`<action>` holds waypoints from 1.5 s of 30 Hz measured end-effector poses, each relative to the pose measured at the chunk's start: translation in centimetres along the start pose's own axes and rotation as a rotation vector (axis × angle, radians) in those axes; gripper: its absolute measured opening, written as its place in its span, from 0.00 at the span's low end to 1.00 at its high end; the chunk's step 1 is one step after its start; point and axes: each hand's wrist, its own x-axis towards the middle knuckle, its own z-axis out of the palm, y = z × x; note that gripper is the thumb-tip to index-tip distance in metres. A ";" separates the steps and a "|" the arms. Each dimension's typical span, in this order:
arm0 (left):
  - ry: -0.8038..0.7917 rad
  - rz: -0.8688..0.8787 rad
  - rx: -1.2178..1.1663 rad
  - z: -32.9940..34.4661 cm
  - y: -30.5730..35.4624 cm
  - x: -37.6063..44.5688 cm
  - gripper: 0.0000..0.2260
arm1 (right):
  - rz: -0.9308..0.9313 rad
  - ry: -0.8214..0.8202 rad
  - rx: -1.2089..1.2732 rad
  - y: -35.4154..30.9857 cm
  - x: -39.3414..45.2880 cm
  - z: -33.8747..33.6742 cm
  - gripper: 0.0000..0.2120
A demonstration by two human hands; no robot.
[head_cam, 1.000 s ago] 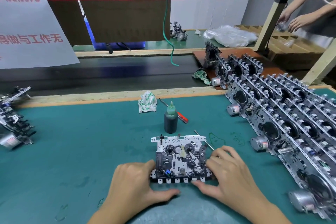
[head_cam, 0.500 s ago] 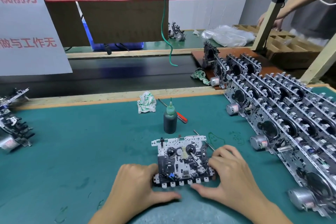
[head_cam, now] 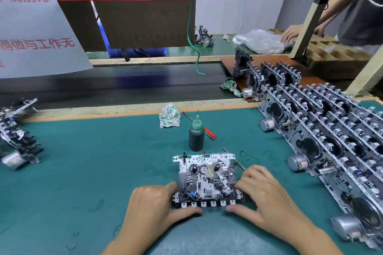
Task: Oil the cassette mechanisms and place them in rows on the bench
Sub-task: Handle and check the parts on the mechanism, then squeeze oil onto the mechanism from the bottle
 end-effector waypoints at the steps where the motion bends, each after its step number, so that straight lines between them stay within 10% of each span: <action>1: 0.000 -0.005 -0.009 0.0 -0.1 0.0 0.35 | -0.006 0.009 0.004 0.1 0.1 0.0 0.25; 11: 0.023 -0.125 -0.061 0.0 -0.2 -0.2 0.34 | 0.076 -0.046 0.043 0.2 0.6 -0.3 0.26; 19: -0.087 -0.346 0.053 0.3 -0.5 0.1 0.29 | 0.575 0.123 0.541 -0.4 7.9 -0.7 0.15; 24: -0.137 -0.382 0.144 0.5 -0.2 -0.2 0.34 | 0.687 -0.256 0.890 0.1 13.9 2.7 0.28; 30: -0.177 -0.377 0.169 0.3 -0.4 -0.2 0.38 | 0.689 -0.416 0.834 0.2 16.3 4.7 0.17; 36: -0.146 -0.385 0.107 0.0 -0.3 -0.1 0.39 | 0.713 0.217 1.201 -1.3 14.6 1.1 0.07; 45: -0.083 -0.342 0.001 -0.4 0.0 0.2 0.29 | 0.781 0.587 1.443 -3.1 6.3 -1.7 0.10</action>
